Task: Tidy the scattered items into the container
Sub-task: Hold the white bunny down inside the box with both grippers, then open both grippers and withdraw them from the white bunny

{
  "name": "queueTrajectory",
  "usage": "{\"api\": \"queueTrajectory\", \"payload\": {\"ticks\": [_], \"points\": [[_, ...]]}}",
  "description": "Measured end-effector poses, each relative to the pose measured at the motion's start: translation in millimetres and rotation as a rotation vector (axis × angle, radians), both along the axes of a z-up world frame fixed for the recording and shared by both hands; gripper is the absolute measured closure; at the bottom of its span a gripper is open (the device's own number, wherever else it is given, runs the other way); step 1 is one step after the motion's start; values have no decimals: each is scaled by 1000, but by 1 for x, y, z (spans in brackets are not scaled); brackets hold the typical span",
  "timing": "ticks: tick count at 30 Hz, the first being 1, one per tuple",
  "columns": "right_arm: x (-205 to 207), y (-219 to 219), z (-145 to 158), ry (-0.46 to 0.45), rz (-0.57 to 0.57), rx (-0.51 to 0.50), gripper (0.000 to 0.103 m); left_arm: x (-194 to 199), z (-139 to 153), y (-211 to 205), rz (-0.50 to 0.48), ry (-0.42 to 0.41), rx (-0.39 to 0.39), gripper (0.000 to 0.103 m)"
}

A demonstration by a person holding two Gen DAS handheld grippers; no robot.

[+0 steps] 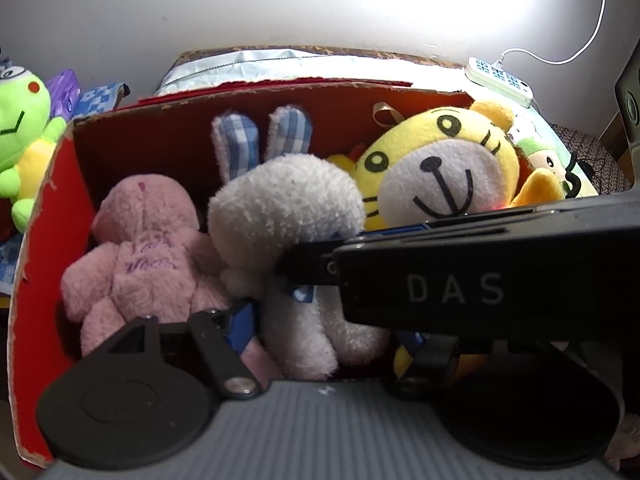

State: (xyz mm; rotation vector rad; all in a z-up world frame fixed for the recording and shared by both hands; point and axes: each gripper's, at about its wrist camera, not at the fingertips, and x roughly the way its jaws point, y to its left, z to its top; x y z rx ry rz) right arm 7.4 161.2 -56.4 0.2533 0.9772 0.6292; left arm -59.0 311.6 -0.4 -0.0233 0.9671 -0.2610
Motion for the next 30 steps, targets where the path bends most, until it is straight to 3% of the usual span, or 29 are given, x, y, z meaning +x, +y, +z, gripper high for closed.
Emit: {"api": "queueTrajectory", "payload": {"ticks": [10,17,26,30], "points": [[-6,-12,10,8,-15,78,66,-3,6,0,10,-2,-20,17],[-10,-20,15,5,-21,113,65,-9,13,-6,9,-29,27,14],[-14,-20,20,-4,-7,130,66,-17,27,0,45,-65,18,12],[-13,-18,17,15,-1,127,80,-21,30,2,64,-89,60,13]]}}
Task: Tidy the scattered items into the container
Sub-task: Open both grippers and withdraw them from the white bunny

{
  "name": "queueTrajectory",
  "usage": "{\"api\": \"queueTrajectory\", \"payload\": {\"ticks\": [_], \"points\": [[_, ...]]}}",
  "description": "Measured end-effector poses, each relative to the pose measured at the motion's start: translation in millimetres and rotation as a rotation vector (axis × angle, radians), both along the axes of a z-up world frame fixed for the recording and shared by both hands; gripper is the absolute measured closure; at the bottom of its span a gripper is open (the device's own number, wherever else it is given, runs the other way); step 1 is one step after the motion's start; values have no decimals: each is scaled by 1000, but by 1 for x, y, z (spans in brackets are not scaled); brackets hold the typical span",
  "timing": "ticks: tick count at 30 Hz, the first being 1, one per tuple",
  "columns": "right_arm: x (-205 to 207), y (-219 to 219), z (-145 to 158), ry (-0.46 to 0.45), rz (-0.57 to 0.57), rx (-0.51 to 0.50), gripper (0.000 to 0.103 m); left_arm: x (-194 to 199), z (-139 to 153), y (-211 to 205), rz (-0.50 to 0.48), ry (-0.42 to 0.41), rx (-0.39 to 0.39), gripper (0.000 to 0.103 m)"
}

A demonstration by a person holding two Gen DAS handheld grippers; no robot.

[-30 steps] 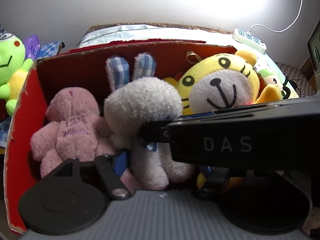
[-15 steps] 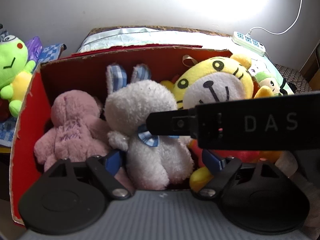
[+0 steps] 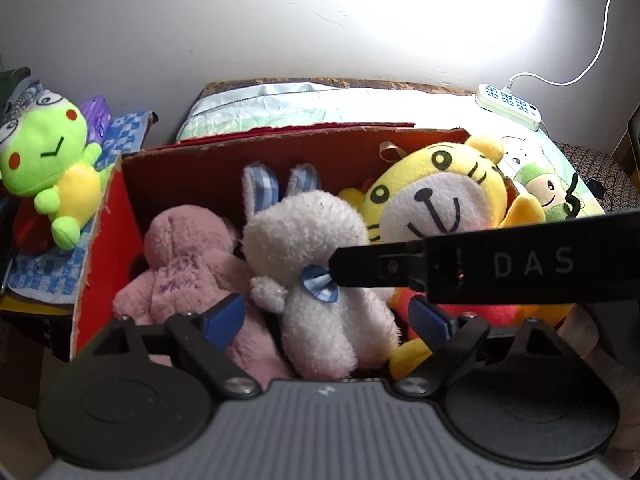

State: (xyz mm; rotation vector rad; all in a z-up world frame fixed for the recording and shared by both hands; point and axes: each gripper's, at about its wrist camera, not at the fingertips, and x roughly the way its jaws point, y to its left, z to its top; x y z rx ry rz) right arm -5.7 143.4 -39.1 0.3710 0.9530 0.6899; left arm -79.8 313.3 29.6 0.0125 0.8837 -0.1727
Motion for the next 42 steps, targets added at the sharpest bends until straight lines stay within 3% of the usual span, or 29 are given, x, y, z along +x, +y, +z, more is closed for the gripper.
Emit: {"api": "queueTrajectory", "payload": {"ticks": [8,19,35,42], "points": [[0,11,-7,33,20,-3,87,0,-4,10,42,18,4,13],[-2,11,-10,48,23,-6,85,0,-10,11,58,32,3,10],[-30,6,11,-43,-57,-35,80,-13,4,15,67,-9,2,7],[-60,8,24,-133,-109,-67,80,-33,17,13,30,-58,12,6]]}}
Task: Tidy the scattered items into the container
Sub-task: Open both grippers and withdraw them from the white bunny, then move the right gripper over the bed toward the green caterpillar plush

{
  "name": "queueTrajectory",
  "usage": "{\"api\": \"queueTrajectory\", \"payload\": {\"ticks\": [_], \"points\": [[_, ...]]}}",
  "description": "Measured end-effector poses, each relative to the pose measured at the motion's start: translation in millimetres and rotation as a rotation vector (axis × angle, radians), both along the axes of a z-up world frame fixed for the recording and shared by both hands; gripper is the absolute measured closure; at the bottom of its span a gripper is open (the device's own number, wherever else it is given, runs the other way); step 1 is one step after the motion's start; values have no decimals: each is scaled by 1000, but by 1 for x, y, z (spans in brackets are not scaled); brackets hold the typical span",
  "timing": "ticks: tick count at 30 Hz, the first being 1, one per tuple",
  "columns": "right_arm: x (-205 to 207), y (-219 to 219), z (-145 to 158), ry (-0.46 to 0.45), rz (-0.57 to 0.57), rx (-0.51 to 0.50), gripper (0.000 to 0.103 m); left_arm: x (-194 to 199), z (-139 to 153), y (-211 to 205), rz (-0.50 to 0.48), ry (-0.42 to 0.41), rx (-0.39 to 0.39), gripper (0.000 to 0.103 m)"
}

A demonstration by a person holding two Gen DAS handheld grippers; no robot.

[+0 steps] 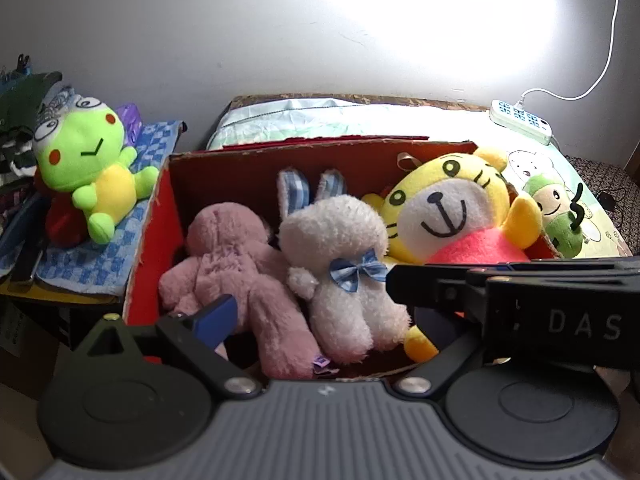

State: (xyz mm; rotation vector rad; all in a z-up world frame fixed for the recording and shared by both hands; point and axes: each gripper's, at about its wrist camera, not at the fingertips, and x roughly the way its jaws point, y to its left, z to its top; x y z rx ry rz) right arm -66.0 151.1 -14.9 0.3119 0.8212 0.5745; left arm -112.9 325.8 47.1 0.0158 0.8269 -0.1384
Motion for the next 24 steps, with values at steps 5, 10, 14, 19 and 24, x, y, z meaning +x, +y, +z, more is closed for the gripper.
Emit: {"api": "queueTrajectory", "payload": {"ticks": [5,10,14,19,24], "points": [[-26,-1,8,-55,-48,7,79,-24,12,-4,-42,-48,13,6],[-54,-5,6,-76,-108,24,79,-51,15,-10,-87,-69,19,6],[-78,-8,-1,-86,-152,20,79,-71,9,-18,-133,-64,24,6],[-97,-15,-14,-63,-193,4,77,-86,-7,-37,-215,-33,42,6],[-106,-28,-25,-30,-226,-5,77,-86,-22,-55,-283,12,48,6]]}}
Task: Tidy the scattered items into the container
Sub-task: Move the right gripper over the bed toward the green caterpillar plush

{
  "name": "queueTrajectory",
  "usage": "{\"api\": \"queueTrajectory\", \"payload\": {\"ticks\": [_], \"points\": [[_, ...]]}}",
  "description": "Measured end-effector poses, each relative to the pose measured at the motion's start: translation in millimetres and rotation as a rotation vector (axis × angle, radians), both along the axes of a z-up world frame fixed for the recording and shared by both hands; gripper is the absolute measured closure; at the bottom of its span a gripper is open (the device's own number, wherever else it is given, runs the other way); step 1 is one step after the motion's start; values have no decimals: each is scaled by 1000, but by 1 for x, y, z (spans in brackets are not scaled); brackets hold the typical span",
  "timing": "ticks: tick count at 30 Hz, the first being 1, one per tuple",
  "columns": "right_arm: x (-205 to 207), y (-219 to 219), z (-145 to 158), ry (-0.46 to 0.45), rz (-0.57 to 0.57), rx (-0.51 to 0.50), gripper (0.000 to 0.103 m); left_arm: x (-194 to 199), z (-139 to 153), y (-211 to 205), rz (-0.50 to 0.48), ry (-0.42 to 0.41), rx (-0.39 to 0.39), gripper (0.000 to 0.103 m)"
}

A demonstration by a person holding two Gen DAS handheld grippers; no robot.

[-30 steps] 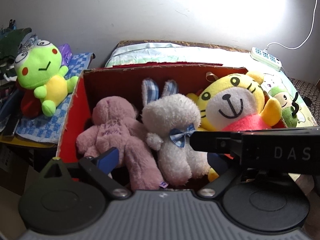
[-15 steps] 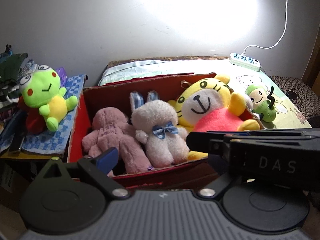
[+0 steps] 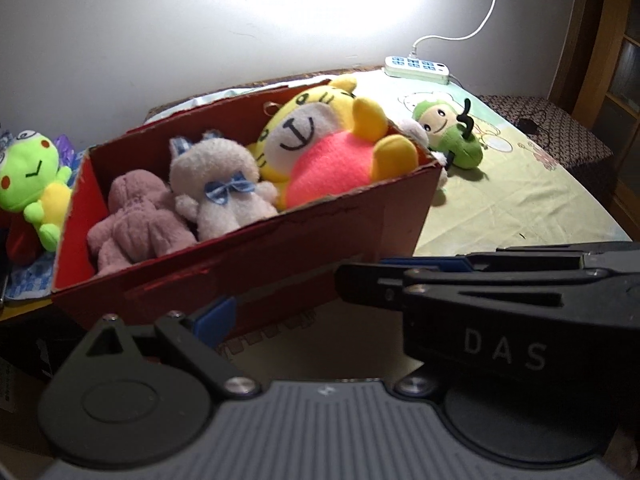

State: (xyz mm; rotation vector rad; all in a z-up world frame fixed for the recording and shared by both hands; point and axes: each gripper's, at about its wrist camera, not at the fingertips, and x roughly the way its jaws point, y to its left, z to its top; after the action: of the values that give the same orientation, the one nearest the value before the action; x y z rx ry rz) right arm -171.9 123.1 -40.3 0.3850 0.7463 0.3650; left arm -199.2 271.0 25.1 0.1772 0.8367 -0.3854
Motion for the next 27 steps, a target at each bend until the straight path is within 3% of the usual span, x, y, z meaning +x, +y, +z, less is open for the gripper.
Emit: {"api": "queueTrajectory", "payload": {"ticks": [13,21,27], "points": [[20,-66,-23,76,-25,-53,77,23,-34,-76,-185,90,41,11],[43,-126,-31,129,-26,-88,76,43,-50,-143,-223,165,27,11],[57,-169,-35,152,-13,-106,76,52,-52,-192,-226,155,31,8]]}}
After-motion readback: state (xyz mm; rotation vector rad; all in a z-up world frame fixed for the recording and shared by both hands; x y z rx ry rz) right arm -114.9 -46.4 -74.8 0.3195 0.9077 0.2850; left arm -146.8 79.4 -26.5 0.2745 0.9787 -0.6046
